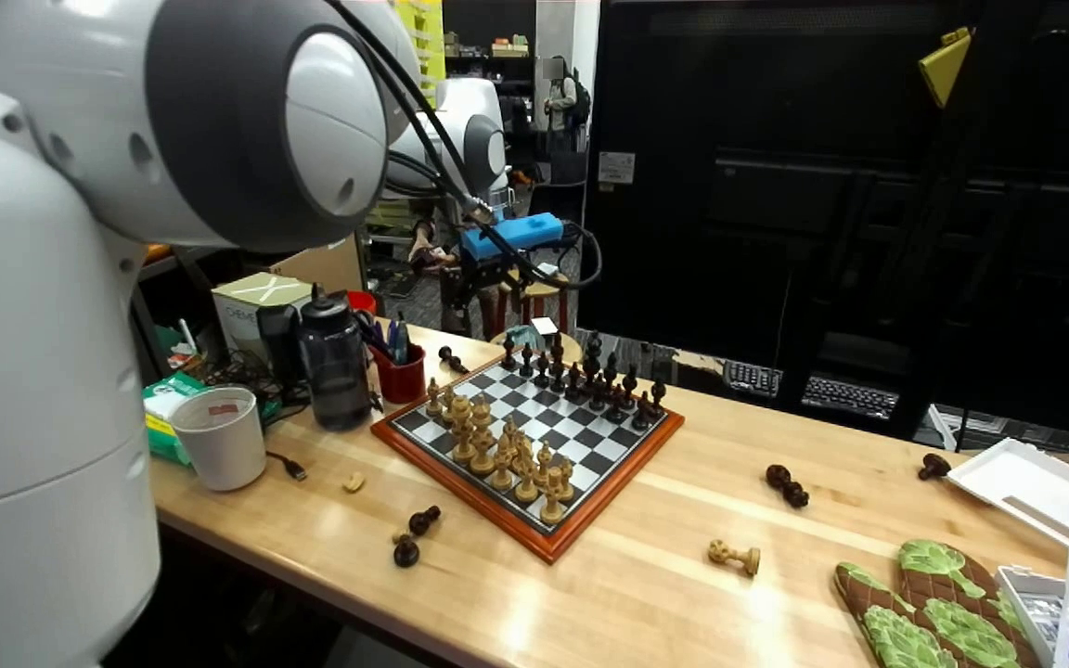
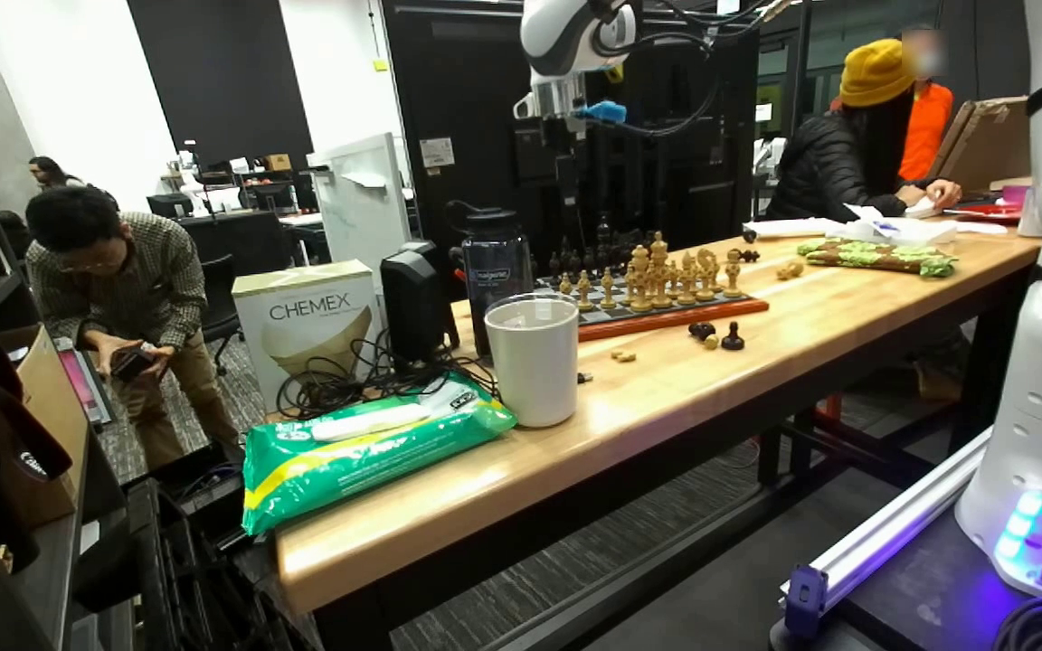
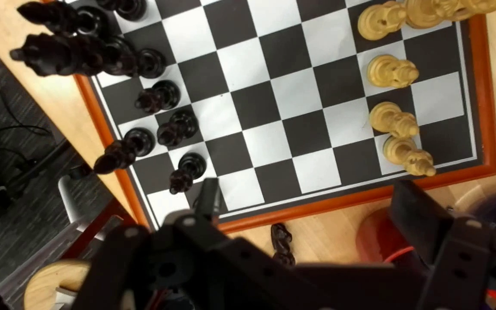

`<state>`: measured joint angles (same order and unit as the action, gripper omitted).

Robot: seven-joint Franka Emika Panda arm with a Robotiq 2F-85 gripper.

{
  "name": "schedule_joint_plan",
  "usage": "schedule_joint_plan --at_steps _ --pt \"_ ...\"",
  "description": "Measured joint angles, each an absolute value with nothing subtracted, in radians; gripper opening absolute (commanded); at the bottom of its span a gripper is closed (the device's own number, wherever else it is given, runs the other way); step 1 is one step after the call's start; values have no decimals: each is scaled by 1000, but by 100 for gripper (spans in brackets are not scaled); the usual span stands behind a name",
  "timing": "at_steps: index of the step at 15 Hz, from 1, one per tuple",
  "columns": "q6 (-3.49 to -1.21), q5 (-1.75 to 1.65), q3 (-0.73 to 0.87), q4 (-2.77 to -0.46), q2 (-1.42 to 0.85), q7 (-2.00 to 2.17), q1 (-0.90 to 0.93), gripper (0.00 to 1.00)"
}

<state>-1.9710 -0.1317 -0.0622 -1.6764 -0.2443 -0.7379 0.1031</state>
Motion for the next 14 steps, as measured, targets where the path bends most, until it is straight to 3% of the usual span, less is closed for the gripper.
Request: schedule_joint_plan --at_steps 14 --pt "-1906 -223 -143 -1266 -576 -888 149 100"
